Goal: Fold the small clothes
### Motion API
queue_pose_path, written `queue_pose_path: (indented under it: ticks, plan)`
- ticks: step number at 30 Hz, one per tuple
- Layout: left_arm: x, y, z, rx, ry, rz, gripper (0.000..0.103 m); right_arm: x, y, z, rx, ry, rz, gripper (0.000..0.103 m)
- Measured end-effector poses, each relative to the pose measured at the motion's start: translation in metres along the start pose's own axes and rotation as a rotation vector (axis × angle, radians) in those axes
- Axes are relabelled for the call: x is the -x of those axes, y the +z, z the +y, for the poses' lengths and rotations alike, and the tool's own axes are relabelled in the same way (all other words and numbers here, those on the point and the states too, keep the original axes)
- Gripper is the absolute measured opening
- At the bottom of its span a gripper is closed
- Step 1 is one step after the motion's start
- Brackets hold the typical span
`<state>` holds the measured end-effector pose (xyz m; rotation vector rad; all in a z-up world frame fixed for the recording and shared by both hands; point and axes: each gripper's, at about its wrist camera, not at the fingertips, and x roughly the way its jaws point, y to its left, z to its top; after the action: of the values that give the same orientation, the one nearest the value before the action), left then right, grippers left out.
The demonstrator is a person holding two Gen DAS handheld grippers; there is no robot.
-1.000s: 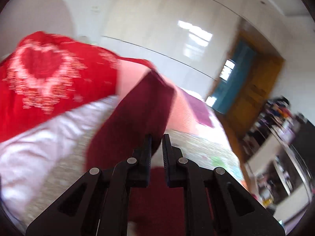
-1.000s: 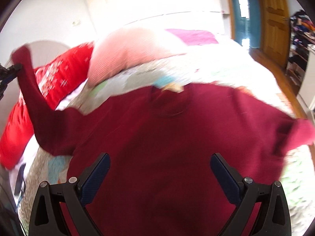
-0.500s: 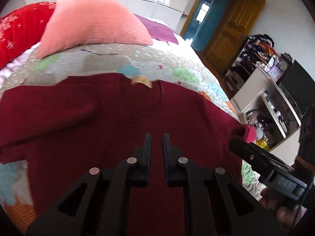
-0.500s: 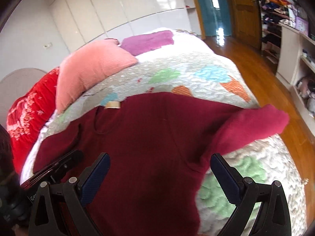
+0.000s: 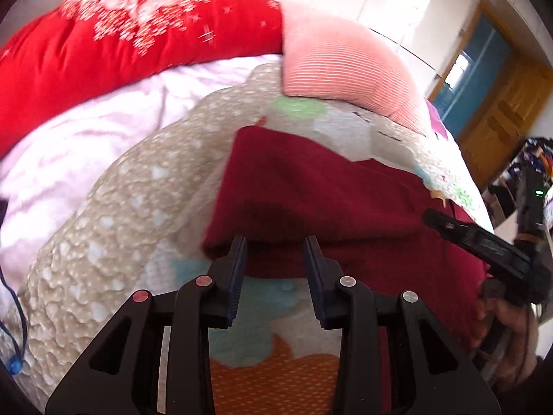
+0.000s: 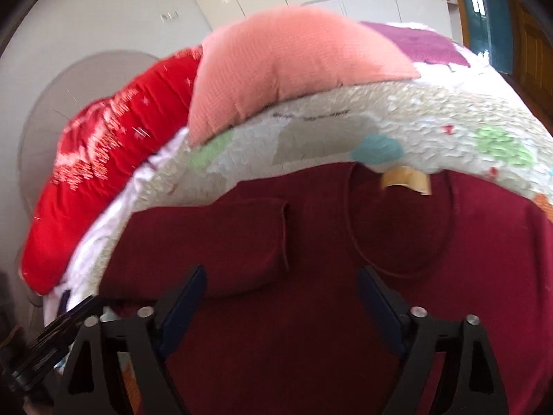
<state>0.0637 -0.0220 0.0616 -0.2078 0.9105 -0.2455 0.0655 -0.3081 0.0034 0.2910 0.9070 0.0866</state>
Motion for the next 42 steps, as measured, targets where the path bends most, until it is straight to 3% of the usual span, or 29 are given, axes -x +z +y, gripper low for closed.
queue_pose_path:
  ticks: [1, 3, 4, 8, 10, 12, 15, 18, 20, 24, 26, 28, 30, 32, 36, 40, 42]
  plan:
    - [-0.001, -0.003, 0.001, 0.002, 0.002, -0.003, 0.033, -0.013, 0.002, 0.004, 0.004, -0.013, 0.023, 0.054]
    - [0.003, -0.006, 0.003, -0.002, 0.015, -0.009, 0.033, -0.034, 0.003, 0.01, 0.026, -0.042, 0.047, 0.037]
    - [0.005, -0.007, 0.006, -0.005, 0.017, -0.011, 0.033, -0.033, 0.001, 0.014, 0.045, -0.061, 0.017, 0.015]
    - [0.015, 0.004, 0.008, 0.002, 0.025, -0.054, 0.033, 0.02, 0.004, 0.008, 0.026, 0.04, -0.081, 0.009]
    - [0.02, 0.009, 0.007, 0.006, 0.012, -0.079, 0.033, 0.059, 0.003, 0.001, 0.039, 0.05, -0.162, 0.009]
    - [0.023, 0.015, -0.002, 0.003, -0.005, -0.094, 0.033, 0.1, -0.001, -0.011, 0.056, 0.004, -0.235, 0.009]
    - [0.022, 0.014, -0.021, -0.032, -0.023, -0.095, 0.033, 0.143, -0.015, -0.051, 0.027, -0.082, -0.27, 0.009]
    - [0.014, 0.008, -0.042, -0.067, -0.036, -0.066, 0.033, 0.151, -0.034, -0.082, 0.031, -0.257, -0.25, 0.009]
    - [0.009, 0.002, -0.056, -0.091, -0.046, -0.048, 0.033, 0.146, -0.046, -0.106, -0.006, -0.319, -0.21, 0.009]
    - [-0.002, -0.007, -0.078, -0.161, -0.033, -0.015, 0.033, 0.125, -0.057, -0.136, -0.054, -0.349, -0.119, 0.009]
    - [-0.008, -0.01, -0.084, -0.187, -0.027, 0.005, 0.033, 0.124, -0.06, -0.142, -0.101, -0.349, -0.111, 0.014]
    - [-0.013, -0.013, -0.086, -0.207, -0.018, 0.007, 0.033, 0.134, -0.06, -0.143, -0.122, -0.379, -0.139, 0.046]
    - [-0.02, -0.015, -0.087, -0.231, 0.013, 0.02, 0.033, 0.152, -0.057, -0.133, -0.123, -0.36, -0.215, 0.05]
    - [-0.028, -0.018, -0.083, -0.226, 0.034, 0.035, 0.033, 0.159, -0.047, -0.11, -0.074, -0.275, -0.25, 0.05]
    - [-0.046, -0.021, -0.065, -0.175, 0.084, 0.072, 0.033, 0.138, -0.021, -0.049, 0.071, -0.081, -0.209, 0.05]
    - [-0.051, -0.022, -0.047, -0.102, 0.045, 0.08, 0.034, 0.082, -0.002, 0.013, 0.255, -0.049, -0.144, 0.05]
    - [-0.049, -0.022, -0.041, -0.078, 0.02, 0.081, 0.034, 0.048, 0.0, 0.036, 0.289, -0.024, -0.094, 0.05]
